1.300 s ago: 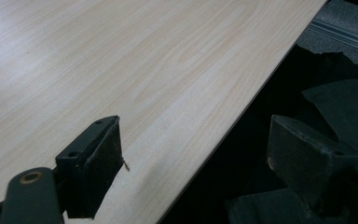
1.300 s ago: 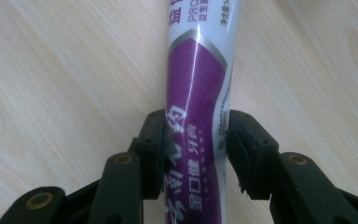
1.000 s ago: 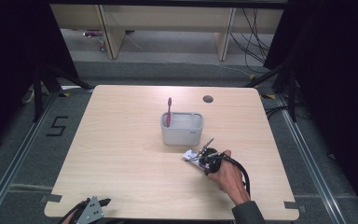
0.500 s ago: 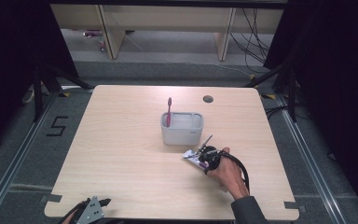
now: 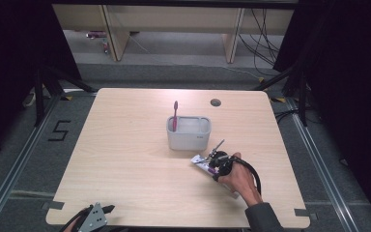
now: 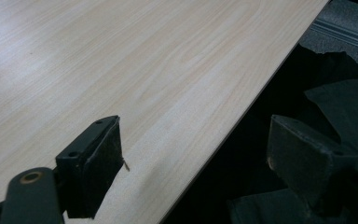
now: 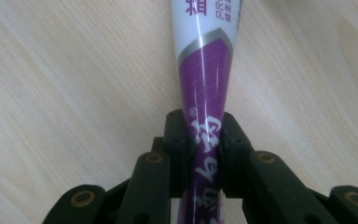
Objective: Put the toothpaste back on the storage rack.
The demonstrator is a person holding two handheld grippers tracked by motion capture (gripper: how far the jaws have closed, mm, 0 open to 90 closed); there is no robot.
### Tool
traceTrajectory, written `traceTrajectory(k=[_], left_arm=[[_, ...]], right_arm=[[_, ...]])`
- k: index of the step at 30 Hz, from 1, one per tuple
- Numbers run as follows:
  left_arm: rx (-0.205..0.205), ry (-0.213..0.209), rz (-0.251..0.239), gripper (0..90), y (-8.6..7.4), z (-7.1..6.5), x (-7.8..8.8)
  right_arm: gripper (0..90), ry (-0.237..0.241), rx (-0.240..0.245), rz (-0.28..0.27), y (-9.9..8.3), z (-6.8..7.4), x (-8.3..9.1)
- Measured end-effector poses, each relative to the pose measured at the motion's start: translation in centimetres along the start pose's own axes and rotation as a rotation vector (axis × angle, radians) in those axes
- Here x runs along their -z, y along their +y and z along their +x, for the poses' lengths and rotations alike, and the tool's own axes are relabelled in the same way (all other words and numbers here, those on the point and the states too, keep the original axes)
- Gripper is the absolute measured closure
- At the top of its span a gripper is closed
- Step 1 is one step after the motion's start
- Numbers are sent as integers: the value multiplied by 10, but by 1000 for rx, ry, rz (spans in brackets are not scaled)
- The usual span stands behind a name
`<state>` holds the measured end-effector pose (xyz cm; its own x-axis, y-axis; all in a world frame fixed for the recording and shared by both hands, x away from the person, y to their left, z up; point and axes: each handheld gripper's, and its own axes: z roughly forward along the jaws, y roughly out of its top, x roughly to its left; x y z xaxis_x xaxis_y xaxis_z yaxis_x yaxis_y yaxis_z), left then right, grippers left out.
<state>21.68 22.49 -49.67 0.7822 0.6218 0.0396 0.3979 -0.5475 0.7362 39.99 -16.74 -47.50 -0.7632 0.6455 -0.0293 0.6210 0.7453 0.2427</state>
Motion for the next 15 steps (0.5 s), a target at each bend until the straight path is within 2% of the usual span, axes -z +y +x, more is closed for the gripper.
traceTrajectory(k=[3, 4, 6, 11, 13, 14, 15], left_arm=[[-2, 6, -3, 172, 0, 0, -1], [-2, 8, -2, 172, 0, 0, -1], [6, -2, -6, 172, 0, -1, -1], [6, -6, -9, 172, 0, 0, -1], [7, -1, -12, 172, 0, 0, -2], [3, 18, -13, 172, -1, 0, -2], [2, -2, -4, 172, 0, 1, -1]], right_arm=[[768, 11, -4, -29, -6, 0, 3], [768, 8, 9, -38, -8, 0, 5], [769, 7, -7, -45, -11, 2, 8], [768, 4, 12, -76, -14, 2, 17], [768, 7, 7, -84, -14, 3, 21], [768, 10, 21, -95, -14, 2, 22], [768, 7, 14, -94, -14, 2, 24]])
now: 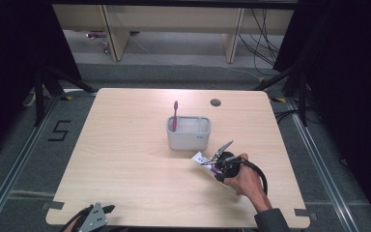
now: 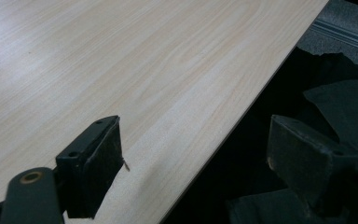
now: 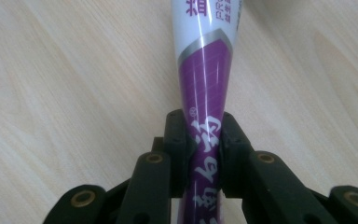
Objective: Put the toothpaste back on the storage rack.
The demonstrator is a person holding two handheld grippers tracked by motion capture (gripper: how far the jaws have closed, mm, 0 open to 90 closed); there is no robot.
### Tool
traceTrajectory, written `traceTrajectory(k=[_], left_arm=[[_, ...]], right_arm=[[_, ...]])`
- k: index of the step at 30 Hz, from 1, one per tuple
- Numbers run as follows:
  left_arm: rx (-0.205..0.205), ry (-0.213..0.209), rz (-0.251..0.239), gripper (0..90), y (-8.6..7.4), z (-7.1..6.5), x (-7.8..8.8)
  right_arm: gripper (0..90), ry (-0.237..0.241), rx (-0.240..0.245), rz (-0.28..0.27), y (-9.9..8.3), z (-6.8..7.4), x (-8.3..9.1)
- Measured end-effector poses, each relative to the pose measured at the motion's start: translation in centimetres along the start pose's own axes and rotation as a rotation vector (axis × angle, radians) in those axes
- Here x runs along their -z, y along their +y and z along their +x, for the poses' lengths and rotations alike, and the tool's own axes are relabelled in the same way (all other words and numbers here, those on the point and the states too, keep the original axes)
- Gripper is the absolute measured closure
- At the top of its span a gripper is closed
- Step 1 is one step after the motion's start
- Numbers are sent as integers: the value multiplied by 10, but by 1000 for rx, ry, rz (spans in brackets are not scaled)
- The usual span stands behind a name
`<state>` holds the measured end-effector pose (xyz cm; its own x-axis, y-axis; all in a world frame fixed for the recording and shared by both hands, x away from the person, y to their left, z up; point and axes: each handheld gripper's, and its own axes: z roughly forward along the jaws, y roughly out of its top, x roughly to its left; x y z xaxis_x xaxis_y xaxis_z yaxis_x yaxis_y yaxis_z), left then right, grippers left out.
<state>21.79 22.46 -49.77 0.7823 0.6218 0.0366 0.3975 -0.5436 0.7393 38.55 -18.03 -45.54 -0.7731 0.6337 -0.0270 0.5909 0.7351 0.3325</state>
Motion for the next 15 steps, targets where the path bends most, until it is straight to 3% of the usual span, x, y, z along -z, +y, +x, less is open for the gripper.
traceTrajectory(k=[12, 15], left_arm=[[1, 4, -8, 172, 0, -1, 0], [4, -4, -4, 172, 0, 0, 0]], right_arm=[[769, -5, 2, -63, 7, 1, 16], [769, -9, 27, -78, 8, -1, 20]])
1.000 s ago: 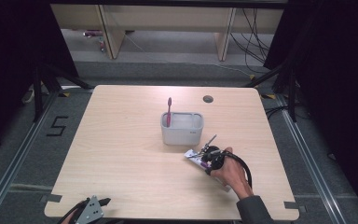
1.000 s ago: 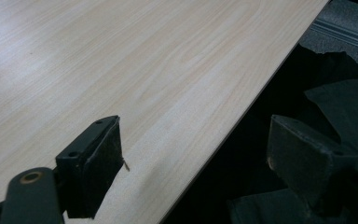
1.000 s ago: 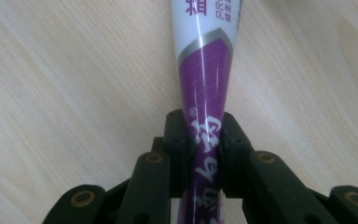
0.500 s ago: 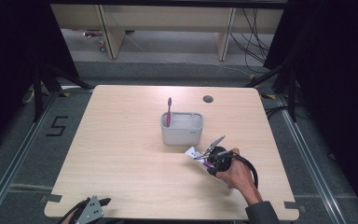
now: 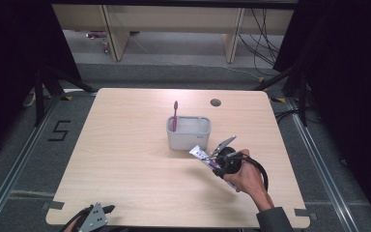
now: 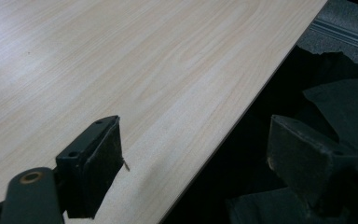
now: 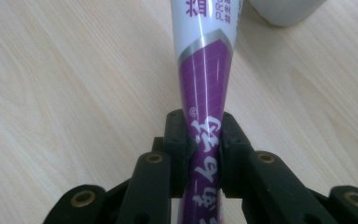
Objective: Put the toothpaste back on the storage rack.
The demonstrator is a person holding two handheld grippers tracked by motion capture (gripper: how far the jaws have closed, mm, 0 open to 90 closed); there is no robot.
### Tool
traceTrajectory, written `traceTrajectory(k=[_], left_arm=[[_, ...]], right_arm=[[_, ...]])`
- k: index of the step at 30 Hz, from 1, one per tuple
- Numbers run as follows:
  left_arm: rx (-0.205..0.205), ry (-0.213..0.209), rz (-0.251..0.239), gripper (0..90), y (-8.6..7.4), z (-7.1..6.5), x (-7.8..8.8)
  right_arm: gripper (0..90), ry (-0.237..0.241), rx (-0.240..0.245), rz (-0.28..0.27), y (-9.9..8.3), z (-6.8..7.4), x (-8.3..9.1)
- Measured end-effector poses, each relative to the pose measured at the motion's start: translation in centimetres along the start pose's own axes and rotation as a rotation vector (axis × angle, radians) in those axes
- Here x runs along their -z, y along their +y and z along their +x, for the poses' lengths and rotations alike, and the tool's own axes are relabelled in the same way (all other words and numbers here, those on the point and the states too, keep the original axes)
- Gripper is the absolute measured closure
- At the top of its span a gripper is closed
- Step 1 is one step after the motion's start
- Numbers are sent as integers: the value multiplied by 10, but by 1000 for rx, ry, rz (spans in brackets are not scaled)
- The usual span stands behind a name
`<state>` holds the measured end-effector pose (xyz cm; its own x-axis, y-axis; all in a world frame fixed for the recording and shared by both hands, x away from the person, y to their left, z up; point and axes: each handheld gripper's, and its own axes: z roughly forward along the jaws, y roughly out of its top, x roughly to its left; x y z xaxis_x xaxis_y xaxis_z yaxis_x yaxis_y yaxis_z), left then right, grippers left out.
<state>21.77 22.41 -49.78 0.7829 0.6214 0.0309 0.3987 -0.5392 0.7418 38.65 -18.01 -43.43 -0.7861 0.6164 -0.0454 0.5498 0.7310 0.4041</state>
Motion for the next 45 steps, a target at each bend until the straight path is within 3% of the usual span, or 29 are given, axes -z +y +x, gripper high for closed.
traceTrajectory(k=[3, 5, 9, 11, 15, 16, 21, 22, 24, 27, 30, 33, 34, 35, 36, 40, 41, 43, 45], left_arm=[[-4, -3, 2, 172, 0, 0, 0], [-2, 7, -2, 172, 0, 0, 0], [-2, 7, -7, 172, 0, 0, 0], [1, 3, -9, 172, 0, 0, 0], [-2, 7, -6, 172, 0, 0, 0], [-1, 6, -6, 172, 0, 0, 0], [2, 4, -11, 172, 0, 0, 0], [4, 2, -11, 172, 0, 0, 0], [5, 0, -10, 172, 0, -1, 0], [2, 2, -9, 172, 0, 0, 0], [2, 2, -7, 172, 0, -1, 0], [7, -2, -12, 172, 0, -1, 0], [6, -3, -10, 172, 0, -1, 0], [1, 2, -6, 172, 0, 0, 0], [1, 2, -6, 172, 0, 0, 0], [4, 0, -9, 172, 0, -1, 0], [2, 0, -7, 172, 0, 0, 0], [4, -1, -10, 172, 0, 0, 0], [3, -1, -6, 172, 0, 0, 0]], right_arm=[[768, 7, -5, -22, 1, 1, 5], [769, 35, -28, -64, 2, 2, 7], [769, 50, -70, -95, 4, 4, 12], [769, 56, -67, -126, 4, 2, 14], [769, 43, -99, -177, 6, 2, 18], [769, 48, -68, -198, 6, 0, 19], [769, 46, -77, -221, 7, 0, 26], [769, 50, -107, -238, 6, 2, 27], [769, 49, -86, -262, 6, 0, 30], [768, 67, -117, -254, 6, 1, 35], [769, 39, -122, -282, 7, 2, 35], [769, 47, -129, -287, 9, 1, 40], [768, 46, -138, -311, 11, 1, 40], [769, 51, -132, -305, 12, 1, 42], [768, 51, -91, -343, 13, -2, 40], [768, 46, -151, -373, 17, -3, 44], [768, 35, -139, -401, 18, -5, 42], [768, 42, -169, -401, 21, -5, 46], [768, 40, -167, -431, 24, -8, 47]])
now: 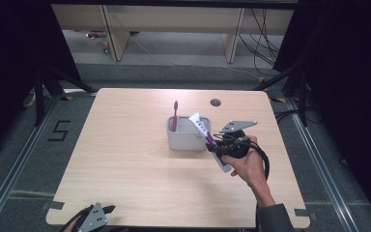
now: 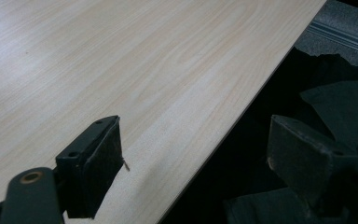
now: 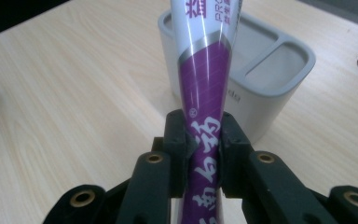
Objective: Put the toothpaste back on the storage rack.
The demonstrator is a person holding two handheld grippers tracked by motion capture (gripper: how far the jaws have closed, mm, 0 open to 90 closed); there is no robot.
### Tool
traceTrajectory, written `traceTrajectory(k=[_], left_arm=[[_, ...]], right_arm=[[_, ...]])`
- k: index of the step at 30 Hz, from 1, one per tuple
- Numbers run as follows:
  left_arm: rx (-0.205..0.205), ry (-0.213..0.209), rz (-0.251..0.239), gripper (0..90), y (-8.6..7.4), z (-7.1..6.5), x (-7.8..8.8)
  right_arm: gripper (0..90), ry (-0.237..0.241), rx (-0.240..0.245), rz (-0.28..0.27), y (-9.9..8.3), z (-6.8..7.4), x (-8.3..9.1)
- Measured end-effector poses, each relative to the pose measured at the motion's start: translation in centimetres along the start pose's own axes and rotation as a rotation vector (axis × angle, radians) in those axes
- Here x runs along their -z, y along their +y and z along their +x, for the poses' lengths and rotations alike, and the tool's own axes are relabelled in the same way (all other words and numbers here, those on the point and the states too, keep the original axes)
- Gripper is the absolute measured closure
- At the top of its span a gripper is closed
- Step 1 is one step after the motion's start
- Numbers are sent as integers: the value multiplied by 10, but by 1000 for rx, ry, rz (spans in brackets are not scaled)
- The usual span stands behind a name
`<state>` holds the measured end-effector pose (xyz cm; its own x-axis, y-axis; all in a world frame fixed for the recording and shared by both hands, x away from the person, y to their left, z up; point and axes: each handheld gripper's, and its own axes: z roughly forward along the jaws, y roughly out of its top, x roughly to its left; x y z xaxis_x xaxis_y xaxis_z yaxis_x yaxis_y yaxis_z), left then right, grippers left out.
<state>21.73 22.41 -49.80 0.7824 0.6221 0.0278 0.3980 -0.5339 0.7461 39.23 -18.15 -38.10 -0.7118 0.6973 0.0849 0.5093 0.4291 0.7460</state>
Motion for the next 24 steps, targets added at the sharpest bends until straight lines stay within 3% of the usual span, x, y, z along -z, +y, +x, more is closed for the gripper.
traceTrajectory(k=[2, 4, 8, 11, 13, 15, 16, 24], left_arm=[[-1, 1, -1, 172, 0, 0, 0], [11, 3, -1, 172, 0, 0, 0], [1, 0, -2, 172, 0, 0, 0], [0, -2, -2, 172, 0, 0, 0], [-4, 3, -1, 172, 0, 0, 1], [-3, -3, -3, 172, 0, 1, 1], [-3, 1, -1, 172, 0, 0, 1], [-4, -2, 2, 172, 0, 1, 1]], right_arm=[[768, -19, 32, -22, 4, -3, 0], [768, -31, 1, -48, 7, -3, 0], [768, -44, 16, -82, 14, -6, 0], [768, -39, -13, -94, 21, -4, 1], [768, -50, 19, -127, 24, -8, 0], [768, -47, -6, -144, 27, -8, -1], [768, -60, 17, -144, 29, -10, -1], [768, -58, -5, -222, 41, -14, -10]])
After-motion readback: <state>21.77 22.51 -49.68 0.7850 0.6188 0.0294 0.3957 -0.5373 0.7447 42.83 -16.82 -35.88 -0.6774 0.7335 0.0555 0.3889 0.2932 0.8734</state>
